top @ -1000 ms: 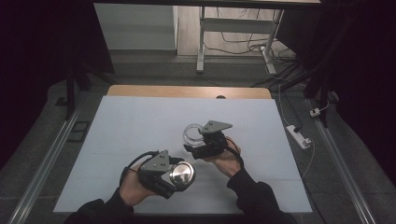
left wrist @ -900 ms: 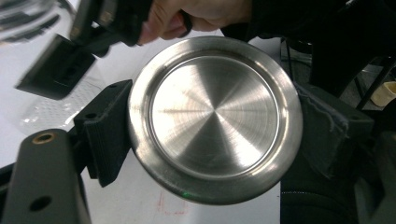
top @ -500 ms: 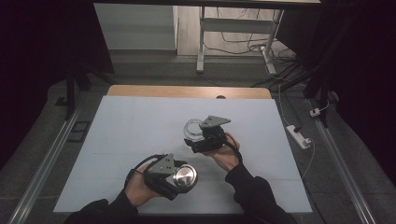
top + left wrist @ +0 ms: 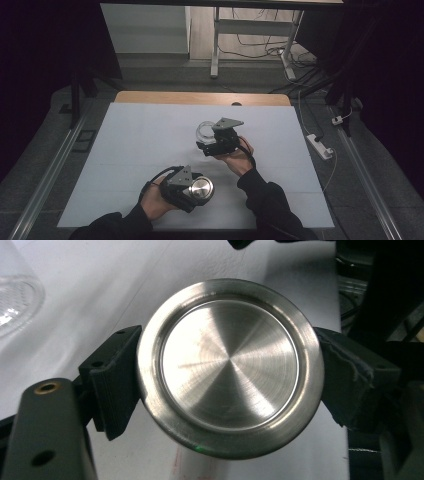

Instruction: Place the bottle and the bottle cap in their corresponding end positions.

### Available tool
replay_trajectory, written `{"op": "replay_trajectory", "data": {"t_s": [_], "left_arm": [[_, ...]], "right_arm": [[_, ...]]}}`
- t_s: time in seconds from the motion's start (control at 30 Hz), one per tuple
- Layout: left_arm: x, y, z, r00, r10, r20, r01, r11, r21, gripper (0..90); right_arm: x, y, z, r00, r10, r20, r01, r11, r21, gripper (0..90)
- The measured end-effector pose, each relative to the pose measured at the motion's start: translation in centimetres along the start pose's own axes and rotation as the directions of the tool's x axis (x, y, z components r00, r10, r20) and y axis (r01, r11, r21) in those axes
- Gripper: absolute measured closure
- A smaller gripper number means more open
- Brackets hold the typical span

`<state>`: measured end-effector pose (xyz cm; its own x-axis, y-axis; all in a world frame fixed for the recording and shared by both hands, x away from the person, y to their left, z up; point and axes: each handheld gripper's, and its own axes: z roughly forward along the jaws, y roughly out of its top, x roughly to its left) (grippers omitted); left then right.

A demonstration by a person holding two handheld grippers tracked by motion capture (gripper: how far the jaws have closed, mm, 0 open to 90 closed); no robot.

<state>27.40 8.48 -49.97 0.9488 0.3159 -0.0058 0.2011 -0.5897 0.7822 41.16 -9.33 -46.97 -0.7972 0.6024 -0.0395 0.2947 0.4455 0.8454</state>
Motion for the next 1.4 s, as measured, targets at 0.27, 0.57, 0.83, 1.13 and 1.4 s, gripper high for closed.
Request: {"op": "replay_trajectory", "data": {"t_s": [0.27, 0.57, 0.83, 1.13, 1.4], "left_arm": [[0.3, -0.5, 1.6, 0.9999, -0.007, -0.015, 0.008, 0.9994, 0.034, 19.3], [0.4, -1.2, 3.4, 0.9987, -0.017, -0.048, 0.021, 0.9965, 0.080, 19.3], [0.7, -1.4, 3.8, 0.9976, -0.026, -0.064, 0.032, 0.9946, 0.099, 19.2], [0.7, -1.8, 4.3, 0.9961, -0.023, -0.085, 0.035, 0.9901, 0.136, 19.1], [1.2, -1.9, 4.5, 0.9964, -0.062, -0.058, 0.070, 0.9873, 0.143, 18.9]], "right_arm": [[-0.7, 0.0, 1.4, 0.9998, 0.007, 0.016, -0.007, 1.000, 0.016, 14.9], [-1.2, -0.5, 2.9, 0.9995, -0.001, 0.033, -0.001, 0.999, 0.037, 14.9], [-1.5, -0.7, 3.7, 0.9993, 0.003, 0.038, -0.004, 0.999, 0.047, 14.8], [-1.8, -1.2, 4.8, 0.9993, 0.018, 0.033, -0.020, 0.998, 0.065, 14.8], [-1.8, -1.7, 5.1, 0.9998, 0.006, 0.019, -0.007, 0.997, 0.071, 14.6]]}}
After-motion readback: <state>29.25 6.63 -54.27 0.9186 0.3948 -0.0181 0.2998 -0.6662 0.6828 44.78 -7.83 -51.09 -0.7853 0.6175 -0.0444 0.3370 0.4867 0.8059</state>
